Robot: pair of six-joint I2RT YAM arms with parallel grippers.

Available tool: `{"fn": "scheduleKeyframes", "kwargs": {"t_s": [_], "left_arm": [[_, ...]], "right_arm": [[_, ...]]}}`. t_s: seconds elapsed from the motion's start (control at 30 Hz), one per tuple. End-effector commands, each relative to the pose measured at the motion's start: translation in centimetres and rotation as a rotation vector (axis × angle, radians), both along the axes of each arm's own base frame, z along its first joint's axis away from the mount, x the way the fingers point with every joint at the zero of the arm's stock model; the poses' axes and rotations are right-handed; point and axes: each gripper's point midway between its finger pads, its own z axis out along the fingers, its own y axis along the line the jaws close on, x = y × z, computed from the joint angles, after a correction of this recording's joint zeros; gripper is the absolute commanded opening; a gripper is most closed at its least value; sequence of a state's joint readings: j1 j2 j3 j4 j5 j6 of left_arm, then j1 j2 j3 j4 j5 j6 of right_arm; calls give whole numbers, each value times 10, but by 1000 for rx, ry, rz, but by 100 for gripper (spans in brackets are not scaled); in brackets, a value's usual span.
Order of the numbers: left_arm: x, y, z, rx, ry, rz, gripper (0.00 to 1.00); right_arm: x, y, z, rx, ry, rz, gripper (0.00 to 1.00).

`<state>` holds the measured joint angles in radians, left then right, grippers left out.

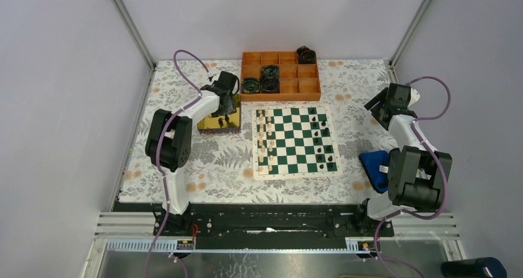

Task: Set up the chess pieces on the board
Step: Pick up the chess piece from the storage box.

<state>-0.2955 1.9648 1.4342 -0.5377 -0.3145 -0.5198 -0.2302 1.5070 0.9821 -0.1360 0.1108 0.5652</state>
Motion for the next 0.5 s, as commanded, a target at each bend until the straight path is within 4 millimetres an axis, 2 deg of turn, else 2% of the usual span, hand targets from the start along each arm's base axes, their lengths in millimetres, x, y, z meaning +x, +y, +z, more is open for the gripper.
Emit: {"fn": "scheduleKeyframes", "kwargs": {"t_s": [0.0, 0.47], "left_arm": [[11, 1, 3, 1, -22, -8, 57], [9, 1, 1, 2, -15, -11, 51]], "right_arm": [[8, -4, 12, -18, -51, 6, 75], [7, -4, 11, -18, -49, 3, 75]]}}
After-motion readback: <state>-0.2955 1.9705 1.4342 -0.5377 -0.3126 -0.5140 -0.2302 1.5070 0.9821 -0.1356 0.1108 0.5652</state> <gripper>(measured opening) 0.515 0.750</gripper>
